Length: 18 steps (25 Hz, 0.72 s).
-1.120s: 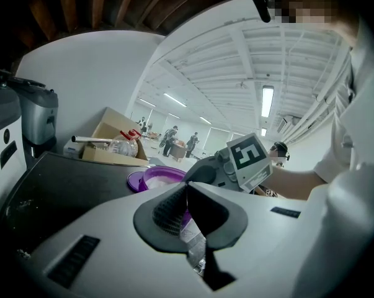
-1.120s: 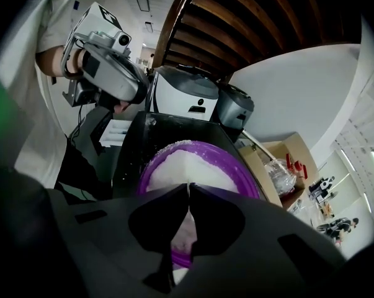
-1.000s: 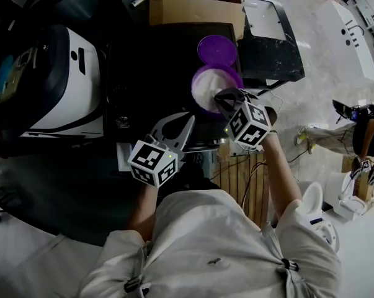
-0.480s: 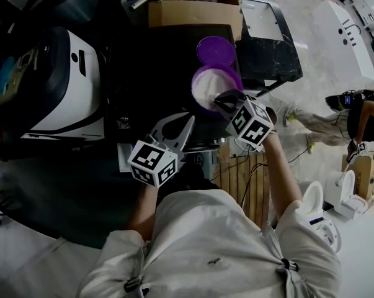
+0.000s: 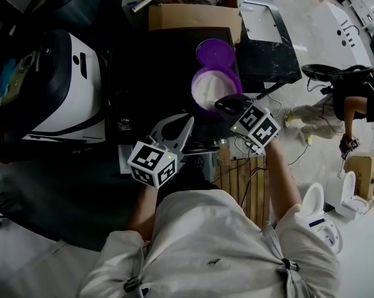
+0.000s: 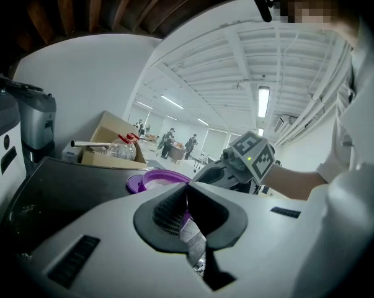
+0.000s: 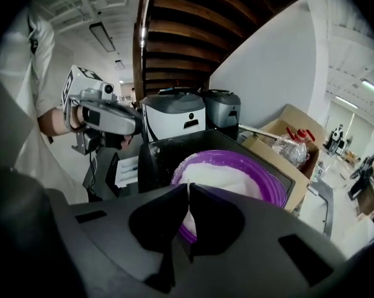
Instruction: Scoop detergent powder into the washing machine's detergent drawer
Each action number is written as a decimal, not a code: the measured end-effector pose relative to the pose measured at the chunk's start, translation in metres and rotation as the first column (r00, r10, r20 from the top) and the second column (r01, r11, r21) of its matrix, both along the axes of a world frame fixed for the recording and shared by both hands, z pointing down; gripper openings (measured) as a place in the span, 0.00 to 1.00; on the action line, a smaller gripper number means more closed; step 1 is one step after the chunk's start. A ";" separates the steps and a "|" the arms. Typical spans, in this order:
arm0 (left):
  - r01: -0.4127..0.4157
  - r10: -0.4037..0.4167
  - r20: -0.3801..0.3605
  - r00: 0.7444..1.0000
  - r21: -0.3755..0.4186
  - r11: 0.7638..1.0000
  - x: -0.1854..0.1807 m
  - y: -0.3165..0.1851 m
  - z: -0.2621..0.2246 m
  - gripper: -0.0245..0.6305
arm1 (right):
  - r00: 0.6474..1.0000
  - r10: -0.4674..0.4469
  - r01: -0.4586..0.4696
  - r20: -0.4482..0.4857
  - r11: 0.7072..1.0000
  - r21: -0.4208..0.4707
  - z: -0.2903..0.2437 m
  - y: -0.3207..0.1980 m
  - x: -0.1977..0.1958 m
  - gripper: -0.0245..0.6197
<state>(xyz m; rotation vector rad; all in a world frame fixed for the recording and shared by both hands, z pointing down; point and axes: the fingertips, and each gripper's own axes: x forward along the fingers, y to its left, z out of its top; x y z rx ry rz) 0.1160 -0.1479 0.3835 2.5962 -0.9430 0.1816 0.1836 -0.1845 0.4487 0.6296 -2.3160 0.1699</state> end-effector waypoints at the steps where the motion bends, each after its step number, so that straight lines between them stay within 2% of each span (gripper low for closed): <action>1: 0.000 0.000 0.000 1.000 0.001 1.000 0.000 0.000 -0.001 0.07 | 0.999 0.027 -0.027 0.029 0.999 -0.018 0.000 -0.001 0.002 0.06; 4: -0.006 0.006 0.003 1.000 0.004 1.000 0.001 0.000 -0.002 0.07 | 0.982 0.146 -0.134 0.120 0.985 -0.107 -0.001 -0.004 0.008 0.06; 7: -0.010 0.010 0.006 1.000 0.010 1.000 0.002 0.000 -0.004 0.07 | 0.952 0.236 -0.202 0.195 0.963 -0.178 -0.001 -0.007 0.013 0.06; 15: -0.012 0.012 0.013 1.000 0.018 1.000 0.007 -0.001 -0.005 0.07 | 0.900 0.317 -0.248 0.299 0.937 -0.246 -0.003 -0.007 0.015 0.06; 18: -0.013 0.013 0.014 1.000 0.021 1.000 0.008 -0.001 -0.006 0.07 | 0.868 0.362 -0.278 0.338 0.921 -0.274 -0.004 -0.009 0.017 0.06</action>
